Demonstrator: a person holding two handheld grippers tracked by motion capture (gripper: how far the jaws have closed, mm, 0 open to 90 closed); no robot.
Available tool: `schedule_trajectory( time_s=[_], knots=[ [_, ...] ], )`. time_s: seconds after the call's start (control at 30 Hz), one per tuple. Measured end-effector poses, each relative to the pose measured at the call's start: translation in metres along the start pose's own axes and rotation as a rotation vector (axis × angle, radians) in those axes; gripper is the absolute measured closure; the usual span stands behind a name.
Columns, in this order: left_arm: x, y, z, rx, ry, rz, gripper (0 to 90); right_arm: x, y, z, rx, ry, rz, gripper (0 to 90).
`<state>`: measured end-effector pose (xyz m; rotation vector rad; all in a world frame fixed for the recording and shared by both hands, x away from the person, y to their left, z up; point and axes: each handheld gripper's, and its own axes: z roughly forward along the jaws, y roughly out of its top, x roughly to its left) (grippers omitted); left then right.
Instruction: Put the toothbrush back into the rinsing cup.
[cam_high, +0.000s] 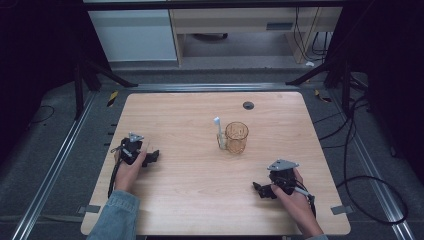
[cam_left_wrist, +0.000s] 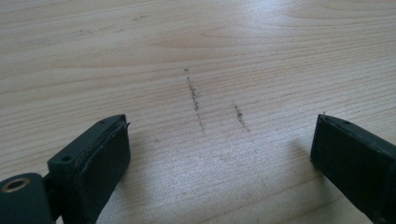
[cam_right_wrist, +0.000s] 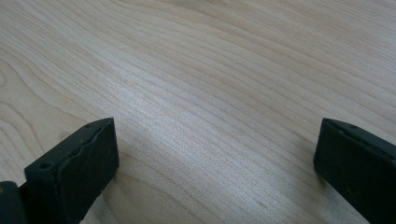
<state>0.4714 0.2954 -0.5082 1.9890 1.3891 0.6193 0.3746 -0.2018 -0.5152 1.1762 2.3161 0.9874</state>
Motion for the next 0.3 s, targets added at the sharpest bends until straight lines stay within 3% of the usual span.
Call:
schedule_trajectory(
  time_s=[0.3],
  knots=[
    [0.0001,0.0008,0.0016,0.012,0.006,-0.005,0.0,-0.0001,0.0,0.0001,0.0,-0.001,0.0,0.4]
  ],
)
